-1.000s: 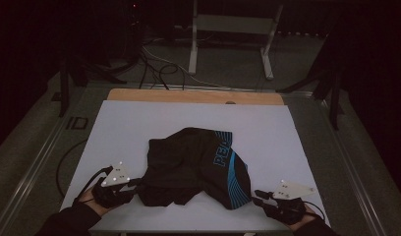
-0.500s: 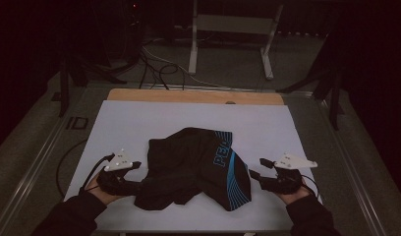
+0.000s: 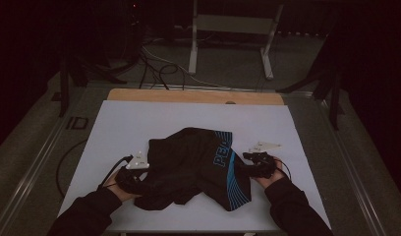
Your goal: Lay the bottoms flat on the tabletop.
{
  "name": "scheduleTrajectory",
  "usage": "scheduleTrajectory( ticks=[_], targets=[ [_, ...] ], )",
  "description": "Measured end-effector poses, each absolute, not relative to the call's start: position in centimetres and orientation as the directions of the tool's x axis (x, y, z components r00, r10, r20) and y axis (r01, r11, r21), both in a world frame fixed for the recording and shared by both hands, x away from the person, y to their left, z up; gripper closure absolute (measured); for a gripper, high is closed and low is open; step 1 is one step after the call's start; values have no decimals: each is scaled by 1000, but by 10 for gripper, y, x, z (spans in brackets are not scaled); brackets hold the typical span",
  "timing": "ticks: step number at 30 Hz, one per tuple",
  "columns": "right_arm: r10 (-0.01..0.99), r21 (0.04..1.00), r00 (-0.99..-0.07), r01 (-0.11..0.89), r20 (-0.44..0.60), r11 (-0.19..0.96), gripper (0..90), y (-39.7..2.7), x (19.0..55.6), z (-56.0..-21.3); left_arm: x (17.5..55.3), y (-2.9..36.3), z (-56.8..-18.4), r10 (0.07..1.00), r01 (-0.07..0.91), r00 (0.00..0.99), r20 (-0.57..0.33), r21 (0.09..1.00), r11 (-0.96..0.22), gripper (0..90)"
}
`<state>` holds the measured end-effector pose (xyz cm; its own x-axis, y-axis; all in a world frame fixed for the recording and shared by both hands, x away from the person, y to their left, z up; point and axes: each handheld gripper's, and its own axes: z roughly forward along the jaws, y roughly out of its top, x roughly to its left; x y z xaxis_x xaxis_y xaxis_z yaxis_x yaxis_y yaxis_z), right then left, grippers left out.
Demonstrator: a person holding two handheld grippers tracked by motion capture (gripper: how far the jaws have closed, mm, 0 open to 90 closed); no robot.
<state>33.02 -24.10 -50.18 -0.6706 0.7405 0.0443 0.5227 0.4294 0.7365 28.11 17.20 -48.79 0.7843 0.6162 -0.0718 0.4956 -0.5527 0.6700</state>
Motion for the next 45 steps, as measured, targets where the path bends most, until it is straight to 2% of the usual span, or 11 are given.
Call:
scheduleTrajectory(
  ticks=[1,4,5,9,15,16,17,19,31,39,45],
  targets=[
    [736,729,-676,522,37,443,476,-239,332,-505,283,171,-490,625,497,778,-60,667,-555,295],
    [721,706,-693,517,14,483,710,-232,330,-510,293,175,-494,671,536,738,-74,667,-517,325],
    [721,706,-693,517,14,483,710,-232,330,-510,296,176,-495,684,542,726,-72,672,-505,341],
    [714,691,-700,505,-22,517,867,-227,326,-508,307,172,-504,674,520,739,-5,642,-564,438],
    [709,686,-705,509,-15,520,879,-227,322,-504,311,167,-510,655,505,755,15,623,-597,547],
    [706,686,-708,510,-9,519,880,-228,321,-503,311,167,-510,656,502,754,25,622,-601,653],
    [706,686,-708,510,-9,519,880,-228,321,-503,311,167,-510,661,502,750,30,625,-598,653],
    [705,693,-709,509,1,510,880,-229,317,-499,311,167,-511,661,500,750,32,626,-599,833],
    [697,751,-716,471,20,462,884,-241,284,-469,284,177,-478,663,450,746,67,683,-575,880],
    [682,732,-728,499,64,464,884,-248,259,-470,259,181,-473,621,410,775,119,653,-637,877],
    [653,698,-754,508,76,505,883,-243,245,-480,265,188,-484,628,459,776,61,629,-627,875]
  ],
)
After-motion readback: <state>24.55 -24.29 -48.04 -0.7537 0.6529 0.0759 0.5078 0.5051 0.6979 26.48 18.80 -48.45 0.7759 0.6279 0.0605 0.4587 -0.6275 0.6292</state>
